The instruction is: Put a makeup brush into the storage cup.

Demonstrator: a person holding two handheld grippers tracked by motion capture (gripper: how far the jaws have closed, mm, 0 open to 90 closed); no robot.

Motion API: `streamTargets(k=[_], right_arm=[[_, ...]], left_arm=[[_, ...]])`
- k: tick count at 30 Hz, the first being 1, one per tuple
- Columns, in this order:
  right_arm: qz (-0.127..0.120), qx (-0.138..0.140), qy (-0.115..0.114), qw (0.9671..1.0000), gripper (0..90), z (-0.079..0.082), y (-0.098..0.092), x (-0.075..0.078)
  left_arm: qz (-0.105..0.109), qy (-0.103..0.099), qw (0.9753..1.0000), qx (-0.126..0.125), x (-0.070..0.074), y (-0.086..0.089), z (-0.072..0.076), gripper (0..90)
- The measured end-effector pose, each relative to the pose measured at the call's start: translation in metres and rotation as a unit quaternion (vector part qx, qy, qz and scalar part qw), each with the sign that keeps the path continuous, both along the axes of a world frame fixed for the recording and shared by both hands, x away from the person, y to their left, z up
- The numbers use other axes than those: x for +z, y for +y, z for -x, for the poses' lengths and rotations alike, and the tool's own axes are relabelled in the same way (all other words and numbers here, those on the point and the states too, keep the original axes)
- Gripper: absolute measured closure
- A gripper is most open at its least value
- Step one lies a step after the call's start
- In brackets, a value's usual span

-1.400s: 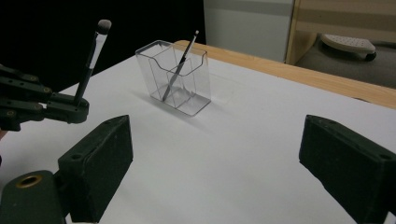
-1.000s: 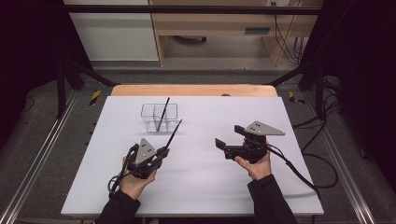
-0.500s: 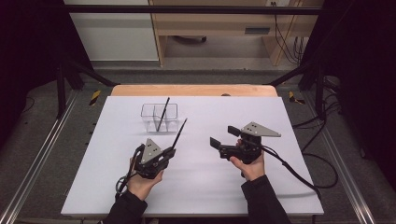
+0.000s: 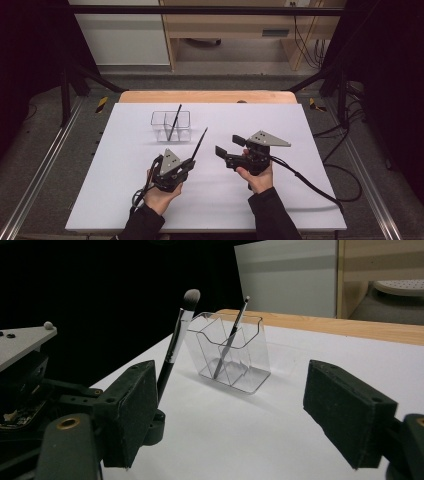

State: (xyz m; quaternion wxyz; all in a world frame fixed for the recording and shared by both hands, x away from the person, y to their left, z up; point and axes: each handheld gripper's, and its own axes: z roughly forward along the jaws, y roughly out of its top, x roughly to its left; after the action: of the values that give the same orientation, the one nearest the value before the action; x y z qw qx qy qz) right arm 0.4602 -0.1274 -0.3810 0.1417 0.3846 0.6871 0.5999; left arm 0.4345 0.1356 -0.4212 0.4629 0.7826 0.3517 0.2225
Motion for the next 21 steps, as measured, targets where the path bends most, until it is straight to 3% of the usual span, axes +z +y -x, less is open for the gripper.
streamTargets(k=[21], right_arm=[[-0.029, 0.016, 0.008, 0.9994, 34.3, 0.000, 0.014, -0.004]], left_arm=[[0.015, 0.013, 0.9998, -0.008, -0.003, -0.019, 0.001, 82.9]])
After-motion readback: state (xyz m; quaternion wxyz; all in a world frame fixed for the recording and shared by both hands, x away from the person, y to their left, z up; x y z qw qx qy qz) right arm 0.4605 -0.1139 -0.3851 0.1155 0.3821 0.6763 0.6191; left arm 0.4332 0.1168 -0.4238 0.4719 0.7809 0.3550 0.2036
